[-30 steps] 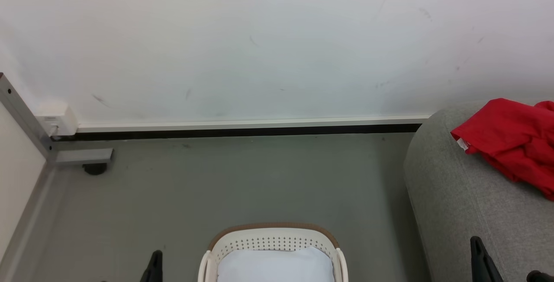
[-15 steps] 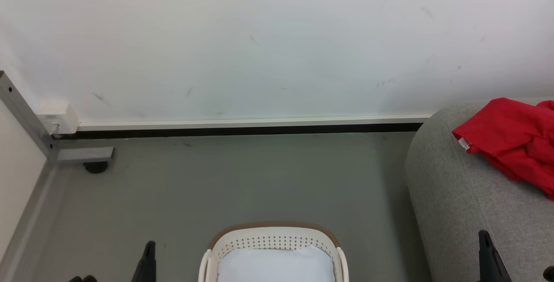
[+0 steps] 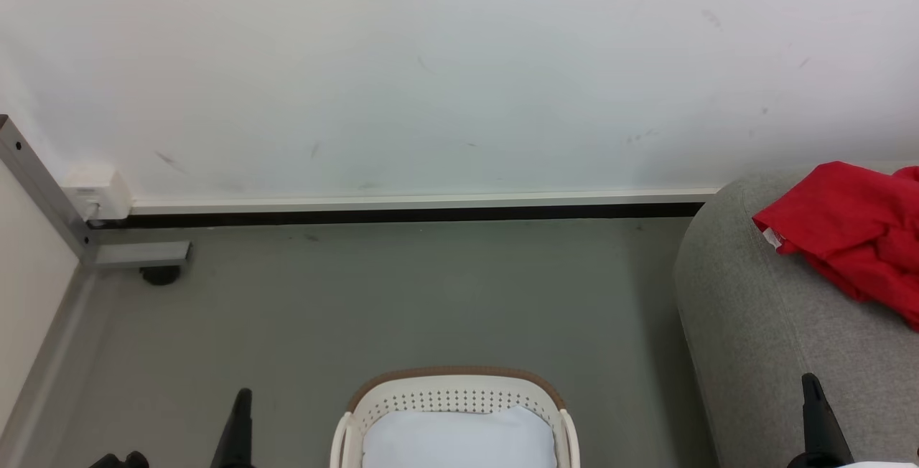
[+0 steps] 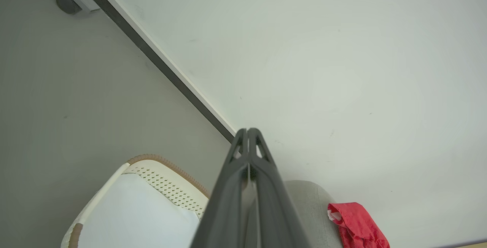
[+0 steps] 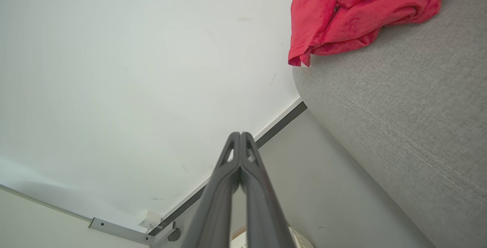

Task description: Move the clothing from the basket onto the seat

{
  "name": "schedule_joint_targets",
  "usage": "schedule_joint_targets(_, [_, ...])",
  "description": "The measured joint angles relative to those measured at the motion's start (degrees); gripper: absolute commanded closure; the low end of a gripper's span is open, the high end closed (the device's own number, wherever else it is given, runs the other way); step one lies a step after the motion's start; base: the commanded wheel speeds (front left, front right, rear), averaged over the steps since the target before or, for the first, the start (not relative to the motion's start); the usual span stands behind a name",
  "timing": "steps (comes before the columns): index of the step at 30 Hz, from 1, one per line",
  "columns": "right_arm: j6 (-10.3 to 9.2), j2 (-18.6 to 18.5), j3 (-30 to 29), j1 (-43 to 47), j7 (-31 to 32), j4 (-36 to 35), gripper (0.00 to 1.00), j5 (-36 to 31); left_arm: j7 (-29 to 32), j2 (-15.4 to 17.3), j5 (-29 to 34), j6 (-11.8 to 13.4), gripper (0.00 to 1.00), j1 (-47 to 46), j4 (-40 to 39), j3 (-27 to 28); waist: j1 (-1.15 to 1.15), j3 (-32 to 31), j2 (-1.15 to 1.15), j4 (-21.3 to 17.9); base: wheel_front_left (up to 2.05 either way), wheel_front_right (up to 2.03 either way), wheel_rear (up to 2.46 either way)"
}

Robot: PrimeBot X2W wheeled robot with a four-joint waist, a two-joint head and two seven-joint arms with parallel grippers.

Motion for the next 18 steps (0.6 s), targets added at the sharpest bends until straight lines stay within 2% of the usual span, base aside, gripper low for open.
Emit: schedule_joint_targets(18, [-0.01,-0.15,-0.92,-1.35,3.07,-0.41,1.00,11.44,3.03,-0.03,-10.91,0.00,1.00,-1.80,-0.26,1.35,0.00,0.25,0.00,0.22,0.00,0.00,0.00])
